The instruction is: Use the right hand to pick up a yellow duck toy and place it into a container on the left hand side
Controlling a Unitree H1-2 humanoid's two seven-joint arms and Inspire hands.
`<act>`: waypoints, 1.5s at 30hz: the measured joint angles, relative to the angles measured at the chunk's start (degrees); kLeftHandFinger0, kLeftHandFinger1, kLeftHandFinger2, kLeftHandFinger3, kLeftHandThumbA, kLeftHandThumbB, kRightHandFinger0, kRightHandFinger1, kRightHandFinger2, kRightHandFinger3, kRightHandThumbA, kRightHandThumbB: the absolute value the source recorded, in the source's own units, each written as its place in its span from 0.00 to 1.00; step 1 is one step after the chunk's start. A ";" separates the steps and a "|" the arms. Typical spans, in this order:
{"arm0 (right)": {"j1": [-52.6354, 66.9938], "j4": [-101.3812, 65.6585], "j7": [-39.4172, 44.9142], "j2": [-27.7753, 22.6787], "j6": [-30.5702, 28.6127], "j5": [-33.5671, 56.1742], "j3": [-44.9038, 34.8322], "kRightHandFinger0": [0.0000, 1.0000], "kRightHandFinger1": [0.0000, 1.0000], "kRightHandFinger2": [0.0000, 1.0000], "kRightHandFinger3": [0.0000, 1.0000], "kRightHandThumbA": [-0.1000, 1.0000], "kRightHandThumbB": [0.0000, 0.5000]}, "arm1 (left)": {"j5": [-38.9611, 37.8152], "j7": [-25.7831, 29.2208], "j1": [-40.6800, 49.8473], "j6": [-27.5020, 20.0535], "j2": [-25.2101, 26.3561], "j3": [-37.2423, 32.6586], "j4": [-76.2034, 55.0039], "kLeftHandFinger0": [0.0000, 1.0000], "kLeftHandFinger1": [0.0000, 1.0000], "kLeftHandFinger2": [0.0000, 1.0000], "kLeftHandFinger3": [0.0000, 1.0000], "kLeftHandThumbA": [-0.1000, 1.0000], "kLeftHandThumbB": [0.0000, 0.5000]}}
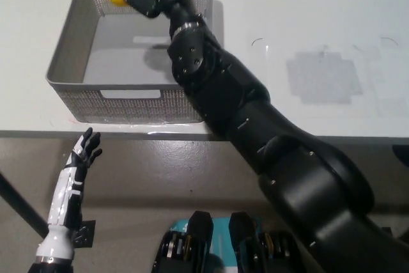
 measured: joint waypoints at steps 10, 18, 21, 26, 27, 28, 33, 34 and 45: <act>0.59 2.46 6.51 0.07 3.63 -1.55 5.50 1.00 1.00 1.00 1.00 0.96 0.83 | 0.16 -0.11 2.70 0.01 -0.47 -0.55 -0.73 0.96 1.00 1.00 1.00 1.00 1.00; 2.68 2.05 12.85 -0.50 4.77 -2.63 8.26 1.00 1.00 1.00 1.00 1.00 0.91 | 0.25 -0.18 4.50 -0.02 -0.84 -0.59 -0.84 0.97 1.00 1.00 1.00 1.00 1.00; 3.23 1.18 14.15 -0.98 4.85 -2.84 8.41 1.00 1.00 1.00 1.00 1.00 0.90 | 0.28 -0.20 4.58 -0.05 -1.03 -0.68 -0.84 0.97 1.00 1.00 1.00 1.00 1.00; 5.09 -3.26 15.41 -1.94 4.85 -2.88 8.06 1.00 1.00 1.00 1.00 1.00 0.86 | 0.32 -0.19 5.86 -0.11 -1.59 -0.78 -0.84 0.96 1.00 1.00 1.00 1.00 1.00; 5.76 -5.07 15.47 -2.22 4.82 -2.87 7.87 1.00 1.00 1.00 1.00 1.00 0.84 | 0.33 -0.20 6.63 -0.12 -1.71 -0.79 -0.84 0.98 1.00 1.00 1.00 1.00 1.00; 6.34 -6.72 15.50 -2.55 4.82 -2.87 7.67 1.00 1.00 1.00 1.00 1.00 0.81 | 0.34 -0.20 7.31 -0.12 -1.76 -0.80 -0.84 0.98 1.00 1.00 1.00 1.00 1.00; 10.29 -17.80 15.62 -4.26 5.04 -2.85 6.81 1.00 1.00 1.00 1.00 1.00 0.78 | 0.29 -0.23 9.17 -0.08 -1.81 -0.73 -0.80 0.93 1.00 1.00 1.00 1.00 1.00; 11.32 -20.18 15.72 -4.64 5.18 -2.83 6.66 1.00 1.00 1.00 1.00 1.00 0.76 | 0.29 -0.22 9.30 -0.08 -1.84 -0.73 -0.78 0.94 1.00 1.00 1.00 1.00 1.00; 20.78 -41.57 17.13 -9.03 8.68 -2.73 4.34 1.00 1.00 1.00 1.00 0.97 0.60 | 0.32 -0.22 9.58 -0.03 -2.09 -0.72 -0.30 0.95 1.00 1.00 1.00 1.00 1.00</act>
